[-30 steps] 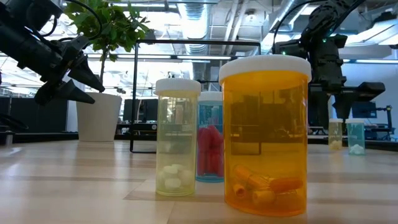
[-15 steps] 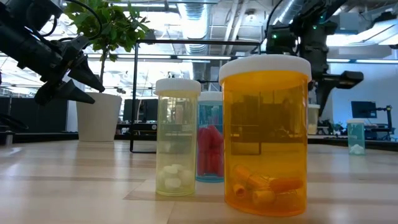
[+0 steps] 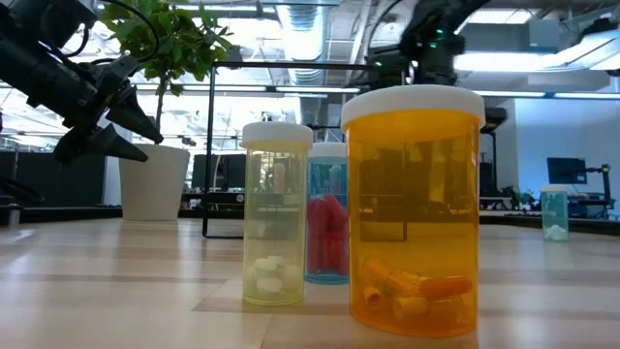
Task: Pick and place medicine bottles onto shelf by color
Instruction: Put the yellow pill bottle on the shelf
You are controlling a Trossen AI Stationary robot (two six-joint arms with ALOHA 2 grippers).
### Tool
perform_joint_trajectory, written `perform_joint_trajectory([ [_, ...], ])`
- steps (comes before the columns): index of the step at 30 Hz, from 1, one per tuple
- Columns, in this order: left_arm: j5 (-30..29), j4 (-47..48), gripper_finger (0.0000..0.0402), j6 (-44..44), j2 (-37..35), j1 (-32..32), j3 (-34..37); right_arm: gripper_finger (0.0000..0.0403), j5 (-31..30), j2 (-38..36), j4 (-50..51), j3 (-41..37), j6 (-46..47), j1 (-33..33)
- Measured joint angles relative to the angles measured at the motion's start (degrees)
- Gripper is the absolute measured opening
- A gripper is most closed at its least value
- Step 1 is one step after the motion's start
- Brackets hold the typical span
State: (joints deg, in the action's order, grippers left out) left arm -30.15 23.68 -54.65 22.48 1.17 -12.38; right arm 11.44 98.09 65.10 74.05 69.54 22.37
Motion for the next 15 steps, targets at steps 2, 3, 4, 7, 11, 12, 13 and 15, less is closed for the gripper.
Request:
perform_joint_trajectory([
  [2, 0.00, 0.02, 0.0212, 0.00, 0.00, 0.00, 0.00, 0.0126, -0.22, 2.06, 1.65, 3.73, -1.41, -0.24],
  [3, 0.00, 0.02, 0.0212, 0.00, 0.00, 0.00, 0.00, 0.0126, -0.84, 3.27, 2.42, 5.71, -1.97, -0.39],
  [4, 0.00, 0.01, 0.0212, 0.00, 0.01, -0.01, 0.00, 0.0126, -1.28, 4.38, 3.40, 7.64, -2.42, -0.67],
  [7, 0.00, 0.02, 0.0212, 0.00, 0.00, 0.00, 0.00, 0.0126, -2.35, 8.31, 7.19, 13.61, -4.18, -1.16],
  [11, 0.00, 0.02, 0.0212, 0.00, 0.01, 0.00, 0.00, 0.0126, -2.79, 13.84, 11.97, 21.27, -7.03, -1.83],
  [12, 0.00, 0.01, 0.0212, 0.00, 0.02, -0.01, 0.00, 0.0126, -2.78, 14.97, 12.75, 22.96, -7.75, -1.83],
  [13, -0.01, 0.02, 0.0212, 0.00, 0.00, 0.00, 0.00, 0.0126, -2.78, 16.16, 13.26, 24.84, -8.39, -1.98],
  [15, 0.00, 0.02, 0.0212, 0.00, 0.02, -0.01, 0.00, 0.0127, -2.82, 18.03, 13.99, 28.07, -9.64, -2.31],
])
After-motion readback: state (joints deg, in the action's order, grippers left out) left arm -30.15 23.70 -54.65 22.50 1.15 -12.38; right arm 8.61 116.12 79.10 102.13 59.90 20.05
